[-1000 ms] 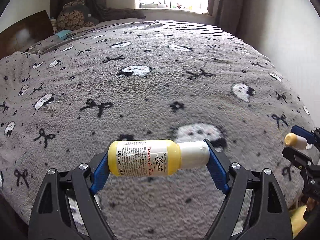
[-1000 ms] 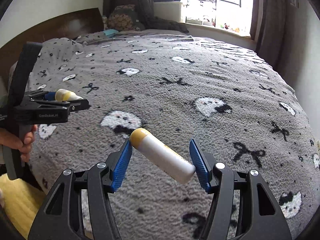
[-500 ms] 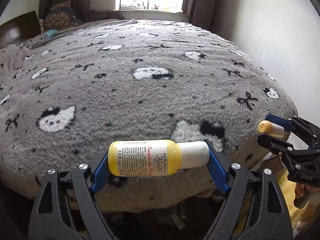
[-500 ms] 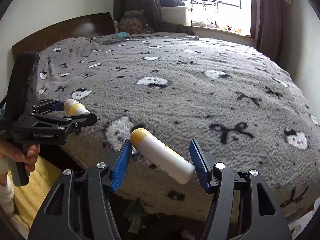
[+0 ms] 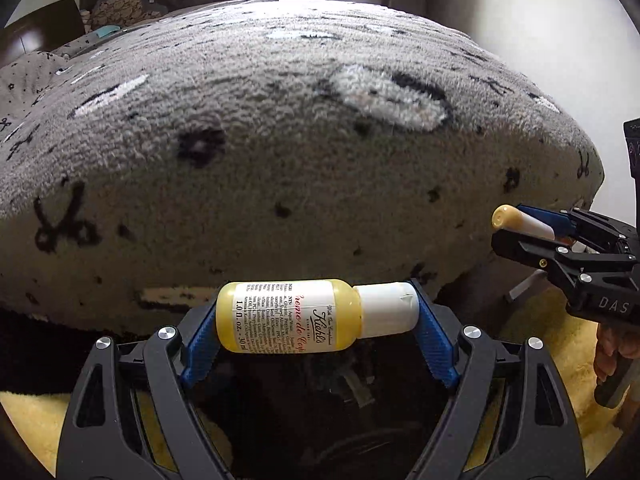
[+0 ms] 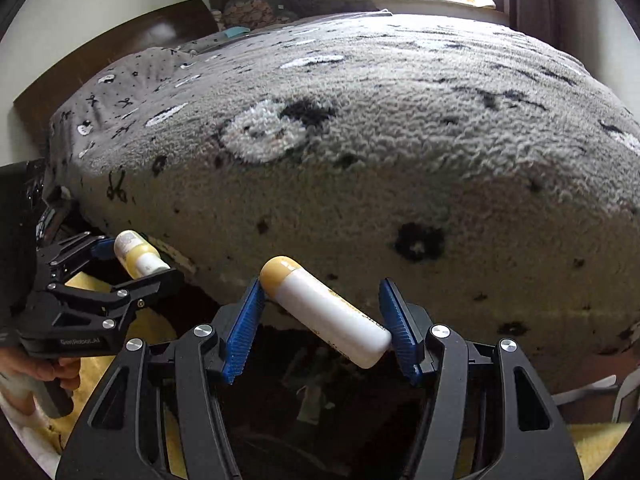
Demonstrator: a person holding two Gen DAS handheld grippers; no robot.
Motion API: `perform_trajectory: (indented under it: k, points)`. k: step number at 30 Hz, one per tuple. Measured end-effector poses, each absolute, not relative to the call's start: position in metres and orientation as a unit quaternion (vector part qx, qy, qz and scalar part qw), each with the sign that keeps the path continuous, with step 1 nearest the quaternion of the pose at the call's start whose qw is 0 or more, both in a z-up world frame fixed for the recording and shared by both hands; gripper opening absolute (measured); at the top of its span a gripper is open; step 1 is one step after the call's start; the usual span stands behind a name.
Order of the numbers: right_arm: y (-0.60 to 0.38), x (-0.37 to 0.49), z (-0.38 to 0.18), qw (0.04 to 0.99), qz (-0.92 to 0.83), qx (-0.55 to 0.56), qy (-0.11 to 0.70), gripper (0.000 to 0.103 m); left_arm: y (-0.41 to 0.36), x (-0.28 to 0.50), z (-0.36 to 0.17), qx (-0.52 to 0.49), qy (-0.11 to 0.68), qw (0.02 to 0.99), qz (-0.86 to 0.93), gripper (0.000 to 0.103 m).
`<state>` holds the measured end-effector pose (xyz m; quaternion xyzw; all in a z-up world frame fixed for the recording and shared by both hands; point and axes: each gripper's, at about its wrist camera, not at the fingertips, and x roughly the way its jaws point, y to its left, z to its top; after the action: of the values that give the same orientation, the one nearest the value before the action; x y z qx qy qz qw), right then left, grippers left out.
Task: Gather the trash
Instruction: 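Lower the stick and yellow bottle below the bed edge and release into the bin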
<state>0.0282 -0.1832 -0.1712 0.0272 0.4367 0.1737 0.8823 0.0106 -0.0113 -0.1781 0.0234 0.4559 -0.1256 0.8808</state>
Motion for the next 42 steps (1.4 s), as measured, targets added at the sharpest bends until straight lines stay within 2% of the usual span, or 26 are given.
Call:
perform_trajectory:
  k: [14,22,29,32,33,37,40,42]
  points:
    - [-0.173,0.028,-0.226,0.845,0.166,0.03,0.507,0.06,-0.014,-0.002,-0.273,0.004,0.564,0.814,-0.137,0.08]
    - [-0.161,0.033,-0.255,0.811,0.169,0.023,0.56,0.06,-0.02,-0.001,-0.3,0.018,0.605,0.781,-0.154,0.08]
    - [-0.155,0.033,-0.253,0.808,0.178,0.025,0.561,0.062,-0.034,-0.007,-0.304,0.032,0.61,0.774,-0.167,0.08]
    - [-0.151,0.035,-0.251,0.81,0.171,0.031,0.56,0.075,-0.032,-0.005,-0.306,0.027,0.614,0.77,-0.17,0.081]
    - [-0.149,0.037,-0.25,0.812,0.167,0.033,0.558,0.079,-0.031,-0.004,-0.306,0.026,0.614,0.771,-0.169,0.086]
    - [-0.159,0.04,-0.248,0.816,0.155,0.048,0.554,0.083,-0.027,-0.003,-0.305,0.017,0.61,0.776,-0.163,0.092]
    - [-0.167,0.042,-0.246,0.821,0.147,0.054,0.549,0.088,-0.022,-0.002,-0.298,0.012,0.602,0.784,-0.153,0.093]
    - [-0.172,0.042,-0.244,0.825,0.139,0.056,0.545,0.096,-0.02,-0.002,-0.289,0.014,0.591,0.793,-0.147,0.093]
